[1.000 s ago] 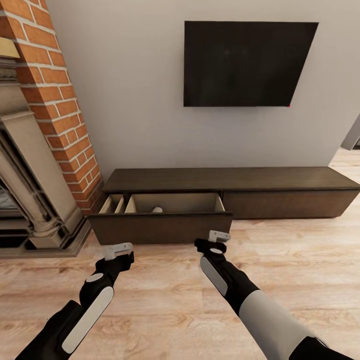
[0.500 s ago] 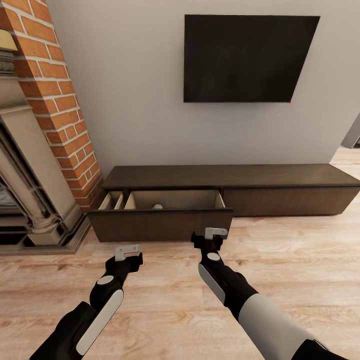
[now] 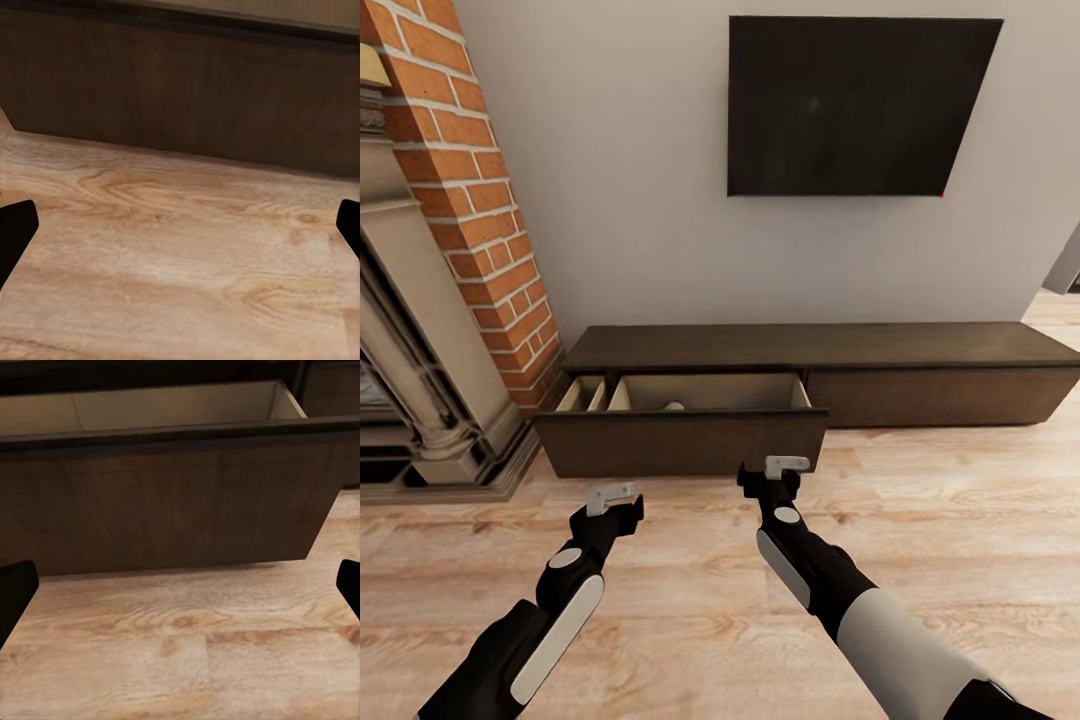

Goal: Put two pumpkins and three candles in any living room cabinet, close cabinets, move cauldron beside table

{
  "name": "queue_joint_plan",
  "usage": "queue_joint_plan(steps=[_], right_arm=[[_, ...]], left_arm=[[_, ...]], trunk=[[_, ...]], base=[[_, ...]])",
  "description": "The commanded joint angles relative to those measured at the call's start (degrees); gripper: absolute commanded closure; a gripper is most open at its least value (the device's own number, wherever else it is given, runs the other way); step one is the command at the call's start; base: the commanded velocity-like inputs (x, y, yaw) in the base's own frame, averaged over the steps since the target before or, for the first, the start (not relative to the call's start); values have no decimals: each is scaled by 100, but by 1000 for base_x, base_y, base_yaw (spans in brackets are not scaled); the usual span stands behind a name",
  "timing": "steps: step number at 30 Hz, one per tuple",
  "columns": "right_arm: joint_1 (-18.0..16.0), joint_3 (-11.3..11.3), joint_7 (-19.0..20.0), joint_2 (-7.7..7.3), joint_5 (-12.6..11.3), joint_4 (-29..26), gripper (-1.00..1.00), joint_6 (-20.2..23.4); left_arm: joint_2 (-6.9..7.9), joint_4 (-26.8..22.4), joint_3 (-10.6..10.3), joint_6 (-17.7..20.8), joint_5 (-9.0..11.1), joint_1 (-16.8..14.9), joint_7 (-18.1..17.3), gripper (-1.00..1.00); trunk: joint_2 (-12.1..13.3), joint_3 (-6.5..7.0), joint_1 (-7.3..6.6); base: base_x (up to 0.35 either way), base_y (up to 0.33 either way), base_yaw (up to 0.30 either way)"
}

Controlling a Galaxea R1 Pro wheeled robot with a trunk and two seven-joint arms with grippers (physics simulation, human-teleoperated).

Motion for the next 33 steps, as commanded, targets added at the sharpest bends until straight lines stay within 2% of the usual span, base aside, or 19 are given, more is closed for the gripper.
queue_joint_plan(steps=[1,4,7,9,14,18,22,25,28,33], right_arm=[[-6,27,-37,-4,-28,-7,-100,13],[1,27,-27,-4,-20,-7,-100,1],[13,26,-25,-7,-12,-6,-100,-3],[17,27,-24,-9,-8,-6,-100,-4],[20,27,-20,-5,-8,-6,-100,-4],[20,27,-21,-4,-8,-6,-100,-6],[20,27,-26,-4,-11,-5,-100,-10],[20,27,-31,-4,-15,7,-100,-18],[20,27,-30,4,-14,10,-100,-15],[20,27,-29,36,-5,13,-100,21]], left_arm=[[3,-8,19,14,53,-15,50,-100],[-10,151,70,17,78,-93,49,-100],[-67,523,83,19,113,-317,49,-100],[-165,878,84,16,85,-481,49,-100],[-307,1234,85,9,42,-734,42,-100],[-345,1329,82,1,35,-847,27,-100],[-423,1349,72,-8,-5,-889,-262,-100],[-453,1353,79,-14,-172,-897,-495,-100],[-466,1370,83,-20,-311,-899,-560,-100],[-472,1389,85,-27,-391,-901,-588,-100]], trunk=[[-44,-24,22],[-164,-78,87],[-285,-131,153],[-365,-167,197],[-565,-257,307],[-726,-329,395],[-886,-401,483],[-1007,-455,549],[-1127,-508,615],[-1327,-598,724]], base=[[0,0,0],[0,0,0],[0,0,0],[0,0,0],[0,0,0],[0,0,0],[0,0,0],[0,0,0],[0,0,0],[0,0,0]])
